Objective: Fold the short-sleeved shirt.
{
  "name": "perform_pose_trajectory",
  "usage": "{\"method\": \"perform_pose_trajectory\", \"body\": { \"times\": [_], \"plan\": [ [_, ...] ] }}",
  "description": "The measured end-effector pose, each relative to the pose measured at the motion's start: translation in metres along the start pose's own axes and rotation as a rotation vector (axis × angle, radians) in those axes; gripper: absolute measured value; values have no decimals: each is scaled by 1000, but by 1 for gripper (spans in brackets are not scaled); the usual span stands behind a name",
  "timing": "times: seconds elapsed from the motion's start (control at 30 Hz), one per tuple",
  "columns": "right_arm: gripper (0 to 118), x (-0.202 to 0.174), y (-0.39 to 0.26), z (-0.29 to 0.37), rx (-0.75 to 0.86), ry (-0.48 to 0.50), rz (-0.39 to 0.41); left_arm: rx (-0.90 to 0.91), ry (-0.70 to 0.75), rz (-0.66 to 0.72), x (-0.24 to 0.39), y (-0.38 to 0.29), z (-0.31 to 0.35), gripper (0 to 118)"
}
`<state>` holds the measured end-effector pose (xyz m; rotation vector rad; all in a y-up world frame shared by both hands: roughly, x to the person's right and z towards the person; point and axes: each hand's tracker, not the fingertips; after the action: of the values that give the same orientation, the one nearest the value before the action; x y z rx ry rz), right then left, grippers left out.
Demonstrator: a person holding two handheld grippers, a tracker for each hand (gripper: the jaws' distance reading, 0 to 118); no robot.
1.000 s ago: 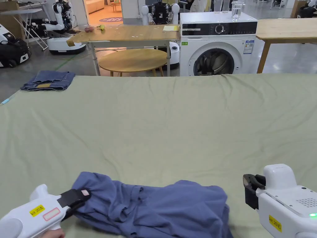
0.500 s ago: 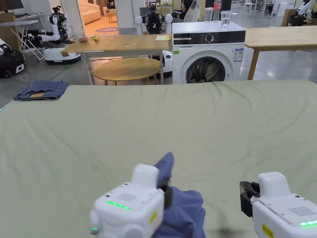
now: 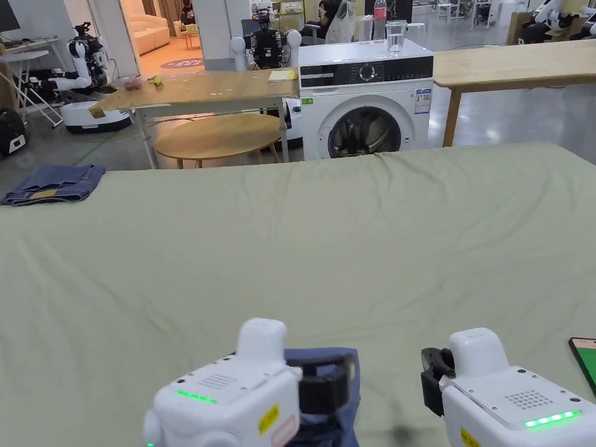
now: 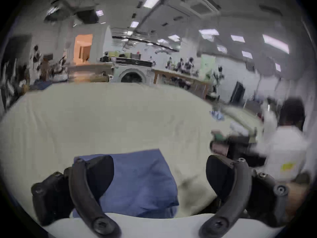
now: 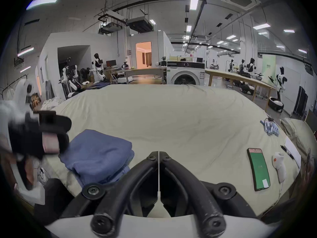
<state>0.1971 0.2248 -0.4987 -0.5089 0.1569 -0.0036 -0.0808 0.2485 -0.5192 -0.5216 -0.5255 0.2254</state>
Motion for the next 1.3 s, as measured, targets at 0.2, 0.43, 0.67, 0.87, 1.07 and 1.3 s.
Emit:
{"method": "perform_pose_trajectory", "body": {
  "times": [0.2, 0.43, 0.67, 0.87, 1.07, 1.3],
  "plan": [
    [0, -8, -2, -8, -41, 49, -21, -177, 13, 212, -40, -16, -31, 0],
    [0, -11, -7, -13, -78, 73, -46, -349, -142, 223, -4, -71, -79, 0],
    [0, -24, -6, -17, -98, 118, -64, -260, -112, 257, -18, -50, -55, 0],
    [0, -61, -8, -53, -156, 264, -114, -95, -9, 288, -76, -13, 6, 1],
    [0, -61, -39, -79, -270, 288, -204, -114, 4, 489, -159, -32, 27, 116],
    [0, -47, -46, -85, -307, 266, -231, -82, -373, 923, -202, -83, -20, 116]
  ]
}}
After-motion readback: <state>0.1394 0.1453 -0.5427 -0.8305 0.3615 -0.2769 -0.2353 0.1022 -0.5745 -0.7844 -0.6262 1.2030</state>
